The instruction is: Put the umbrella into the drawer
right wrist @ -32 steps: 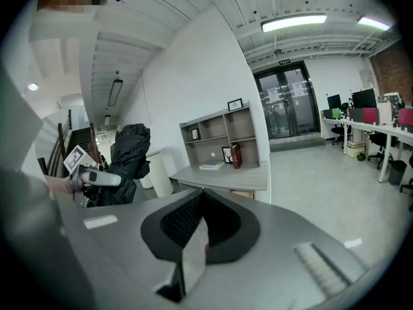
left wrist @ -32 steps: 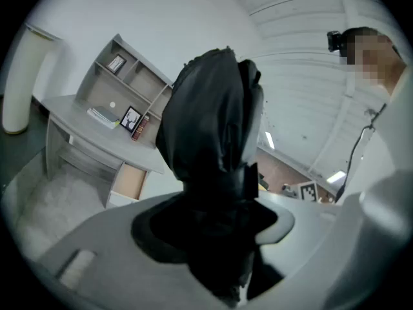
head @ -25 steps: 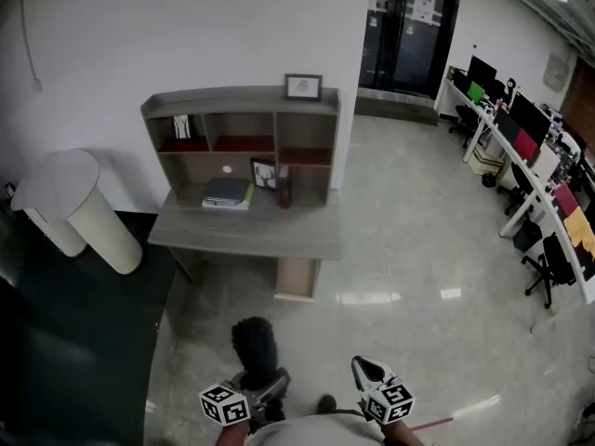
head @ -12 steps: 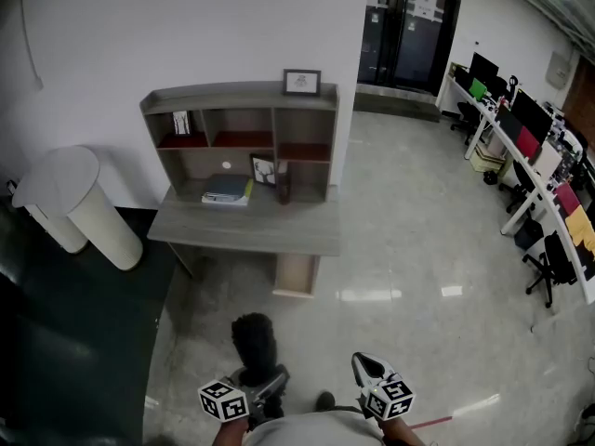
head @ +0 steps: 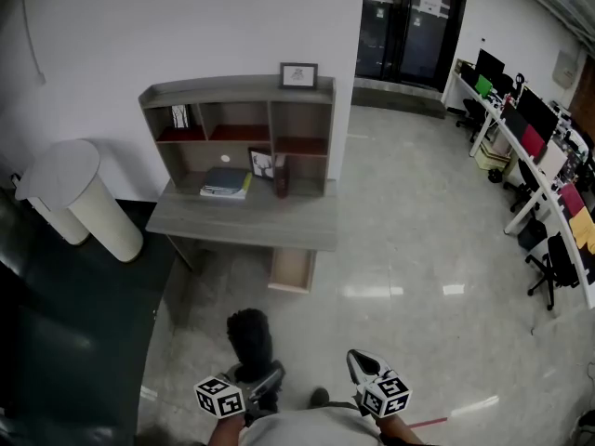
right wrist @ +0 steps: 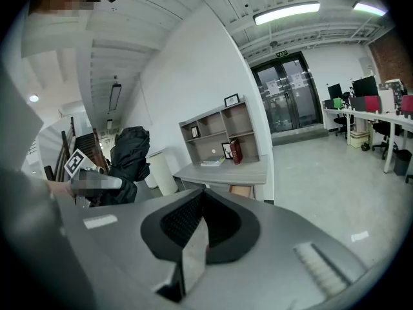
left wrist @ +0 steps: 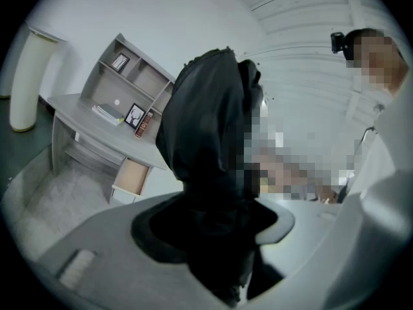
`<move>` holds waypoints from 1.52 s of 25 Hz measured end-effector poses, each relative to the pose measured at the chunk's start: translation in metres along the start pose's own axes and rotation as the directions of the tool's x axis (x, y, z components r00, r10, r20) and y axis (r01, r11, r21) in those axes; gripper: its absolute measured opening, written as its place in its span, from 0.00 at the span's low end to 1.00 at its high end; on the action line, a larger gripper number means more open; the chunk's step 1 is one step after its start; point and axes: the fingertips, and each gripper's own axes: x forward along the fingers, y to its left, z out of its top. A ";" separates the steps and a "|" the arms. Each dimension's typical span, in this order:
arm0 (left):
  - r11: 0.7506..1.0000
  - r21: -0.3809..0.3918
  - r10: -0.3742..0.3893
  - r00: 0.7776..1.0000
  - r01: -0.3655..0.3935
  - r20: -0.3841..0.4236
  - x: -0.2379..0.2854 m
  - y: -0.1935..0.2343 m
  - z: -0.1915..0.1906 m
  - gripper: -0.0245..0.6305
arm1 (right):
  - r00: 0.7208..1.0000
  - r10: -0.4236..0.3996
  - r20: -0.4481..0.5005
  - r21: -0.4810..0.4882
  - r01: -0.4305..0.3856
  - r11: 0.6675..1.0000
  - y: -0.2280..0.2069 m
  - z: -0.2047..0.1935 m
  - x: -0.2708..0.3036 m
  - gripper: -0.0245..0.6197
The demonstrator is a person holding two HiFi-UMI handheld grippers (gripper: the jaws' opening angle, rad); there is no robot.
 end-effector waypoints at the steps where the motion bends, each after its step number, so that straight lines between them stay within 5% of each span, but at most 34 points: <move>1: 1.000 -0.002 0.006 1.000 -0.006 0.001 0.003 -0.001 -0.002 0.41 | 1.000 0.009 -0.004 -0.003 -0.009 1.000 -0.003 -0.001 -0.001 0.05; 22: 0.996 -0.061 0.069 0.997 -0.067 0.025 0.051 -0.033 -0.036 0.41 | 0.993 0.087 -0.074 0.013 -0.087 0.996 -0.063 -0.017 -0.025 0.05; 38: 0.995 -0.083 0.057 0.998 -0.056 0.004 0.076 0.025 -0.007 0.41 | 0.993 0.038 -0.115 0.027 -0.035 0.999 -0.086 -0.013 0.022 0.05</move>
